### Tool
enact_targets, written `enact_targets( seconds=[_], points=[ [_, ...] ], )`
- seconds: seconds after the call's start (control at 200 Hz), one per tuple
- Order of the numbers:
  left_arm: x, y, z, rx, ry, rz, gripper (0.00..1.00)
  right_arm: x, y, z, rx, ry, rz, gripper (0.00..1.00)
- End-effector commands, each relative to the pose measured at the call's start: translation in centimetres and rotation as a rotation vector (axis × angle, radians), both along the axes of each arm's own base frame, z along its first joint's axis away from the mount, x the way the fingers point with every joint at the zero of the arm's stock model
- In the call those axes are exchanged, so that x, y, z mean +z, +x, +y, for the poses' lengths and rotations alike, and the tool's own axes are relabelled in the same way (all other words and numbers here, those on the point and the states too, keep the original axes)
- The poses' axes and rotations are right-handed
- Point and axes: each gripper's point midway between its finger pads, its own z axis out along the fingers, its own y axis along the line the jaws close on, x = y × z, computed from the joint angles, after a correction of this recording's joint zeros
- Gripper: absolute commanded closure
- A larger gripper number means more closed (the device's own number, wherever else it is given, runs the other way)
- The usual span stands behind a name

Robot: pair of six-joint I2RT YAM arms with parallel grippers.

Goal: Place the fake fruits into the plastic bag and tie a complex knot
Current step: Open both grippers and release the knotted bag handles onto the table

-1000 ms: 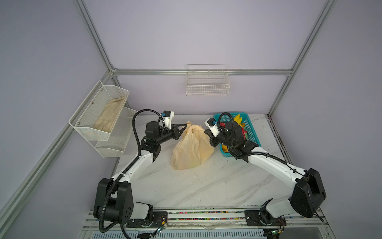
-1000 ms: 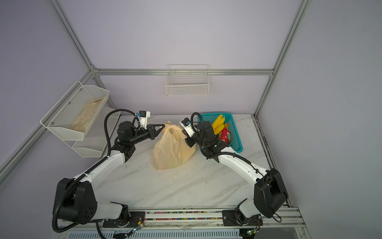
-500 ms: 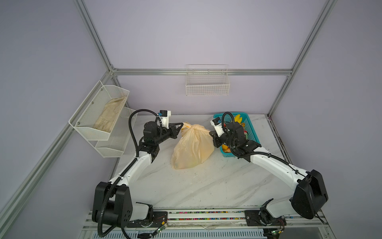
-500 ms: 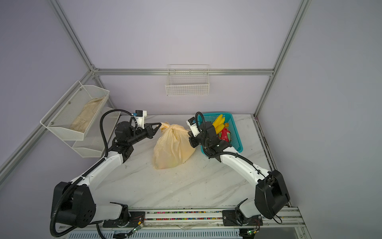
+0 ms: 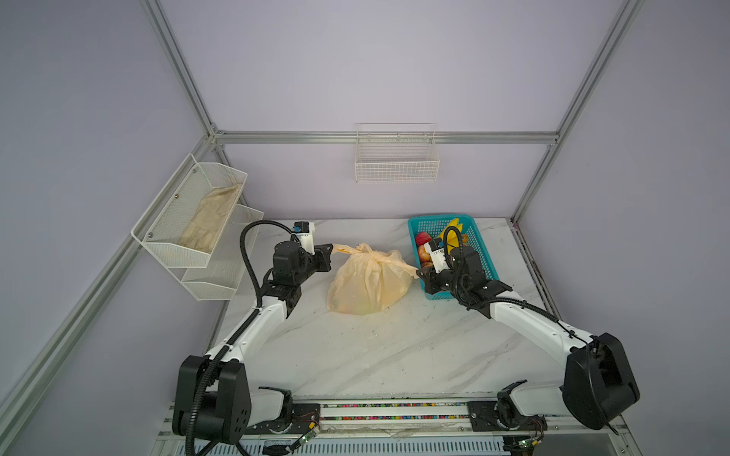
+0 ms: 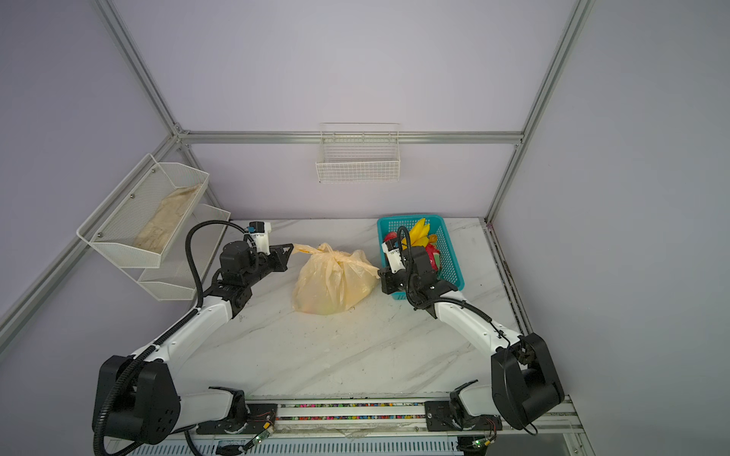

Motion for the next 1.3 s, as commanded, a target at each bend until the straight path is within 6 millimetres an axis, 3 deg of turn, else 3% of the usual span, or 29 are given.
enact_targets(
  seconds=[0.0,0.12,0.23,0.33,0.41,0.48,0.6,0.73,0.815,0.93,0.955,1.0,1.055,1.085,1.17,1.295],
  points=[
    [0.2,0.6,6.0,0.268,0.06,-0.046,1.0,-1.5,-0.2,-1.2,-0.047,-0.022,0.064,1.0],
    [-2.7,0.8,9.4,0.36,0.076,0.036,1.0,-4.5,-0.8,-3.4,-0.082,-0.024,0.14,1.0],
    [-5.5,1.1,9.8,0.374,0.106,0.114,1.0,-5.7,-1.0,-4.0,-0.099,0.005,0.168,1.0],
    [-5.7,1.1,9.3,0.346,0.097,0.115,1.0,-4.9,-0.7,-3.6,-0.102,0.032,0.16,1.0],
    [-4.5,0.9,8.9,0.321,0.09,0.087,1.0,-4.2,-0.7,-3.1,-0.086,0.045,0.153,1.0],
    [-4.5,0.7,9.7,0.363,0.092,0.084,1.0,-4.6,-1.1,-3.0,-0.069,0.047,0.16,1.0],
    [-7.3,0.8,11.2,0.369,0.044,0.149,1.0,-6.3,-0.9,-4.5,-0.092,0.09,0.208,1.0],
    [-8.4,0.9,10.4,0.327,0.019,0.176,1.0,-6.8,-0.2,-4.3,-0.113,0.125,0.22,1.0],
    [-7.8,0.9,9.1,0.26,-0.008,0.163,1.0,-6.3,0.1,-3.9,-0.1,0.132,0.204,1.0],
    [-6.1,0.5,7.2,0.169,-0.061,0.107,1.0,-4.0,0.2,-3.6,-0.084,0.145,0.136,1.0],
    [-5.6,0.4,6.9,0.151,-0.074,0.088,0.89,-3.8,0.2,-3.6,-0.081,0.143,0.132,0.94],
    [-4.6,0.2,6.3,0.114,-0.092,0.052,0.71,-1.8,0.1,-3.6,-0.074,0.157,0.078,0.85],
    [-3.5,-0.2,5.5,0.066,-0.105,0.013,0.56,-0.3,-0.2,-3.7,-0.072,0.164,0.035,0.74],
    [-3.1,-0.5,5.2,0.047,-0.111,0.001,0.49,0.4,-0.2,-4.0,-0.083,0.165,0.013,0.6],
    [-2.2,-1.3,5.1,0.043,-0.11,-0.024,0.36,2.1,-0.3,-4.9,-0.118,0.158,-0.051,0.45],
    [-2.1,-2.6,7.0,0.152,-0.068,-0.063,0.23,4.0,-0.1,-7.9,-0.272,0.115,-0.161,0.23]
  ],
)
